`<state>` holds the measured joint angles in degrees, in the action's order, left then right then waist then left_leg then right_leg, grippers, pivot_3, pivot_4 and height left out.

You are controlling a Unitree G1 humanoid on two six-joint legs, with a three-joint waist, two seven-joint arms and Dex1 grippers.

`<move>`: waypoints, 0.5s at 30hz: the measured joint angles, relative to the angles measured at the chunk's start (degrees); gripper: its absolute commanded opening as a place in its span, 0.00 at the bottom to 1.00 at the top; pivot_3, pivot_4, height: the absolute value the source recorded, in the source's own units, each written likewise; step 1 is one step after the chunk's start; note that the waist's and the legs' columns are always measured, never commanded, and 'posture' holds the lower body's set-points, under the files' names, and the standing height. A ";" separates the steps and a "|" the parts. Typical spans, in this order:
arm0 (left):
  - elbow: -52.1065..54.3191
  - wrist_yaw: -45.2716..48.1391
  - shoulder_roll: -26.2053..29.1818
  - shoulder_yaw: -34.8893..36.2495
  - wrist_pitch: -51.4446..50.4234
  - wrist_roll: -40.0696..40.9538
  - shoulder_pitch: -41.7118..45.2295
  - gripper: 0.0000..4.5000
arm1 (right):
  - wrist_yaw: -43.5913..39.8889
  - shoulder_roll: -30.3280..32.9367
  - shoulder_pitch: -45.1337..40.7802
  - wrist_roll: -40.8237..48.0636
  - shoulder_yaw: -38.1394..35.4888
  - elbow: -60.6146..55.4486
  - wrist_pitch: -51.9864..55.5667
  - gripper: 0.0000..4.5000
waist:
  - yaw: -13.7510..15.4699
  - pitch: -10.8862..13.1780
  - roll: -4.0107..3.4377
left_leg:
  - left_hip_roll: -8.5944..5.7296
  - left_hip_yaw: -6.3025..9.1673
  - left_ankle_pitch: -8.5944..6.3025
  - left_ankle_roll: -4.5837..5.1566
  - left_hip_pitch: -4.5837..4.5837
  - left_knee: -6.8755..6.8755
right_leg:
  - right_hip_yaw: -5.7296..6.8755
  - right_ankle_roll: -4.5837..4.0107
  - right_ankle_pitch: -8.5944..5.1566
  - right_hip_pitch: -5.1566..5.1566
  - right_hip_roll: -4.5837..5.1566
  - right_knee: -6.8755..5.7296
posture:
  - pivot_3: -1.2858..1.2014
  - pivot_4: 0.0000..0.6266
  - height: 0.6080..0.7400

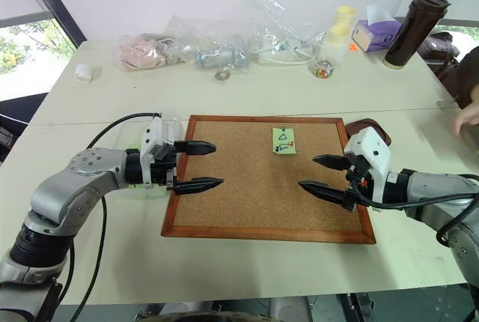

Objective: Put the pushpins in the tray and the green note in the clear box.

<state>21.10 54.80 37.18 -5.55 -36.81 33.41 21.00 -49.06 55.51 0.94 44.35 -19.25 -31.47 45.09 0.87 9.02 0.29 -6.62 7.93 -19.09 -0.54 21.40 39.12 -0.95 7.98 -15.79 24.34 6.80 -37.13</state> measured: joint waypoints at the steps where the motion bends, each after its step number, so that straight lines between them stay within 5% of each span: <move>1: 0.03 -0.12 -0.03 -0.01 -0.04 0.00 0.02 1.00 | -0.17 0.00 -0.05 -0.22 0.01 0.21 0.00 0.77 | 0.00 0.00 0.00 | 0.00 0.00 0.00 0.00 0.00 0.00 | 0.00 0.00 0.00 0.00 0.00 0.00 | 0.52 0.24 1.00; 11: 0.44 -1.01 -1.25 -1.59 0.15 -0.98 0.87 1.00 | -0.80 0.00 -0.76 -0.43 0.32 0.28 0.00 0.77 | -0.03 0.00 0.00 | 0.00 0.00 0.00 0.00 0.00 0.00 | 0.00 0.00 0.00 0.00 0.00 0.00 | 0.52 0.24 1.00; 15: 0.04 -1.77 -2.71 -3.66 1.88 -3.71 0.99 0.70 | -0.78 0.00 -1.32 -0.88 0.75 0.30 0.00 0.77 | 0.02 0.00 0.00 | 0.00 0.00 0.00 0.00 0.00 0.00 | 0.00 0.00 0.00 0.00 -0.01 0.00 | 0.52 0.24 1.00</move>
<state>21.15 53.03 34.47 -9.21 -34.93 29.70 22.00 -49.84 55.51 -0.39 43.47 -18.50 -31.18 45.10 0.89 9.02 0.29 -6.62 7.93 -19.09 -0.54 21.40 39.13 -0.95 7.98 -15.79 24.33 6.80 -37.13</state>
